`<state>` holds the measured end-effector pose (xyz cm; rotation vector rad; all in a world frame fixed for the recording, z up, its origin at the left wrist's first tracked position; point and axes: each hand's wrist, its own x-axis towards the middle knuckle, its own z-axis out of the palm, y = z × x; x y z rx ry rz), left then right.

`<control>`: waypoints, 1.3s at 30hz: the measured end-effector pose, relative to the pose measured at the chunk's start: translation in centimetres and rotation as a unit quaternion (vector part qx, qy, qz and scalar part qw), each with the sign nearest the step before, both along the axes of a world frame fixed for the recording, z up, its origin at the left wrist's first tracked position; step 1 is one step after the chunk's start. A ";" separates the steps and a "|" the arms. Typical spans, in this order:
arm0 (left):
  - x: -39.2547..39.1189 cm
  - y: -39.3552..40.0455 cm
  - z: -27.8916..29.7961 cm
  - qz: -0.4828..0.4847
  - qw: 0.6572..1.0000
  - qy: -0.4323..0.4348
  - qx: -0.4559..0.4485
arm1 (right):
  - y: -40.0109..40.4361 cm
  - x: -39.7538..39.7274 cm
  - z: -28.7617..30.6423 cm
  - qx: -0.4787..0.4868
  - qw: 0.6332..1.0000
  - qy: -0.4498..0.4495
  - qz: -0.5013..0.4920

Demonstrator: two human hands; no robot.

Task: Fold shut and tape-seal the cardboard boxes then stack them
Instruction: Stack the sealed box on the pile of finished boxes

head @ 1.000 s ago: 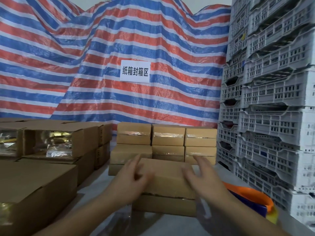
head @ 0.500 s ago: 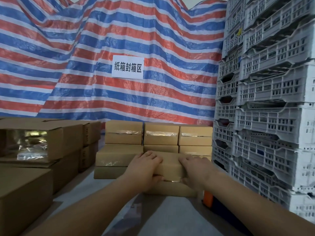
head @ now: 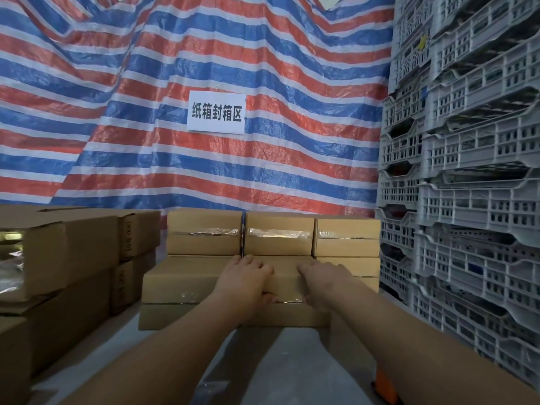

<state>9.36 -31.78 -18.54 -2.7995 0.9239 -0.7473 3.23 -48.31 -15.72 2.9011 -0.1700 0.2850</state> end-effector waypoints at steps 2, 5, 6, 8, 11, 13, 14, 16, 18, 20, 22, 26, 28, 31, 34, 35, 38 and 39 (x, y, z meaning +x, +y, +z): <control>0.1 -0.1 -0.1 0.009 1.000 0.011 -0.007 | 0.0 0.2 0.0 0.001 1.000 0.002 0.000; 0.0 -0.2 -0.1 0.015 1.000 0.019 -0.010 | -0.1 0.3 -0.1 -0.003 1.000 0.010 -0.003; -0.1 -0.2 -0.1 0.016 1.000 0.017 -0.008 | -0.1 0.4 -0.1 -0.004 1.000 0.014 -0.005; -0.8 0.1 -0.2 0.023 1.000 0.014 -0.003 | 0.0 0.1 -0.2 -0.002 1.000 0.019 -0.009; -2.7 1.0 0.4 0.027 0.999 0.019 -0.019 | 0.5 -1.3 0.4 -0.010 1.000 0.003 0.000; -4.5 1.9 1.6 0.022 0.999 0.013 -0.033 | 1.2 -3.0 1.4 -0.011 1.000 -0.016 0.021; -5.6 2.4 2.4 0.018 0.999 0.000 -0.033 | 1.7 -4.0 1.9 -0.014 0.999 -0.030 0.032; -8.4 3.6 3.8 0.006 0.999 -0.017 -0.040 | 3.0 -6.2 3.0 -0.004 0.997 -0.067 0.049; -11.6 5.1 4.7 -0.018 0.998 -0.021 -0.065 | 4.9 -8.6 3.7 0.038 0.991 -0.116 0.063; -15.2 6.8 5.0 -0.048 0.994 -0.022 -0.098 | 7.2 -11.2 3.9 0.106 0.976 -0.171 0.085; -18.5 8.9 4.7 -0.074 0.988 -0.013 -0.133 | 9.5 -13.9 3.2 0.160 0.953 -0.230 0.113; -23.3 13.2 1.6 -0.083 0.972 0.040 -0.214 | 13.5 -18.6 -0.5 0.276 0.903 -0.290 0.157; -24.7 15.2 -0.3 -0.070 0.966 0.046 -0.245 | 14.8 -19.6 -2.7 0.324 0.886 -0.293 0.157; -24.9 17.8 -2.3 -0.056 0.958 0.069 -0.272 | 16.0 -19.6 -5.6 0.377 0.874 -0.271 0.144; -23.8 19.5 -4.3 -0.033 0.941 0.073 -0.329 | 16.8 -19.0 -7.6 0.407 0.874 -0.241 0.116; -23.5 20.0 -4.8 -0.023 0.933 0.065 -0.354 | 17.0 -18.8 -7.9 0.405 0.876 -0.233 0.120; -22.8 20.7 -5.9 -0.015 0.910 0.047 -0.412 | 17.0 -18.6 -8.5 0.390 0.886 -0.215 0.128; -22.9 20.8 -6.0 -0.022 0.910 0.042 -0.412 | 16.9 -18.8 -8.6 0.384 0.891 -0.209 0.119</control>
